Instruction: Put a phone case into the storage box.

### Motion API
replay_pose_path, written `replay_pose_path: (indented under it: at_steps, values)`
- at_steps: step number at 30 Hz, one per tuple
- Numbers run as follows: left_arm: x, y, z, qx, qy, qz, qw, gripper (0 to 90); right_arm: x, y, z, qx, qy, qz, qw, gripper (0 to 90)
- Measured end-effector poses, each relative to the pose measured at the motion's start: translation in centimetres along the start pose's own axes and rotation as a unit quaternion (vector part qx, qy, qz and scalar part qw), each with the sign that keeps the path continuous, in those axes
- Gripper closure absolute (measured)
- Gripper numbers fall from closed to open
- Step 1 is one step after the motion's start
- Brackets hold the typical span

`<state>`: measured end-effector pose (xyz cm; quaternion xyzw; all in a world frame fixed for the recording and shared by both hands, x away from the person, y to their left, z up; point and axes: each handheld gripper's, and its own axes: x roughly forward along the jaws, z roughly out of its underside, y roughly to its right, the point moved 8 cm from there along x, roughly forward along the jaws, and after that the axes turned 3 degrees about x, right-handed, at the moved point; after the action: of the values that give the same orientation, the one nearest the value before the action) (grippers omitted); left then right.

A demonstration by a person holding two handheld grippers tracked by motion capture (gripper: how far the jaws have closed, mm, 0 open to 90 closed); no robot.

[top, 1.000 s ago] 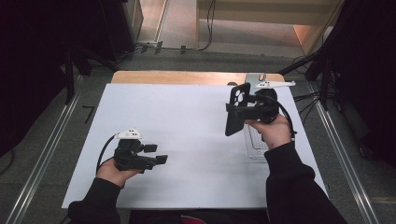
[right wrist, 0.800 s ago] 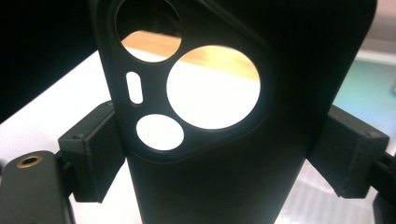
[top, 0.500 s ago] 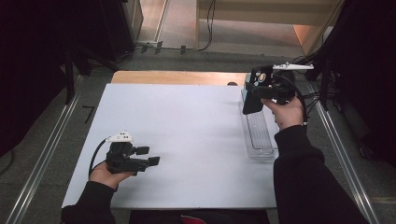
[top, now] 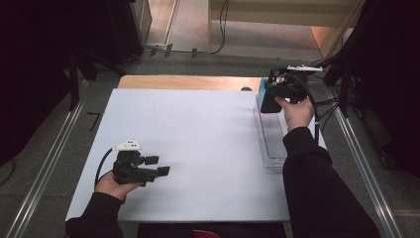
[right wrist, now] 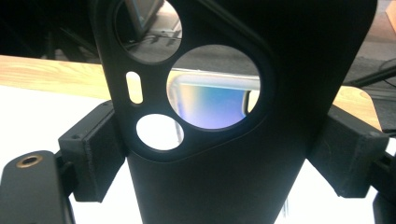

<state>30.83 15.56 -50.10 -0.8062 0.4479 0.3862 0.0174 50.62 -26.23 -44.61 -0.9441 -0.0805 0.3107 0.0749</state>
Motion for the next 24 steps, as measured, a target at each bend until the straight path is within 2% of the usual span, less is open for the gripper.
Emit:
replay_pose_path:
  at_steps: [8,12,18,21,24]
  values:
    - [0.1,0.0,0.4,-0.002,-0.004,0.001,1.0,30.3,2.8,0.6,1.4,0.012,-0.024,0.019,0.9995,11.5]
    - [0.0,-0.2,0.5,-0.006,-0.002,0.001,1.0,30.3,3.8,0.6,1.9,0.003,-0.028,0.03,0.9992,11.3]
    - [0.1,-0.2,0.6,-0.005,-0.005,0.002,1.0,30.3,5.1,0.7,2.7,0.006,-0.035,0.043,0.9985,10.8]
    - [0.2,-0.1,0.6,-0.003,-0.007,0.003,1.0,30.3,5.4,0.7,2.7,0.001,-0.031,0.045,0.9985,10.4]
    - [0.2,-0.1,0.6,-0.003,-0.007,0.004,1.0,30.3,5.4,0.3,2.9,-0.022,-0.037,0.037,0.9984,9.0]
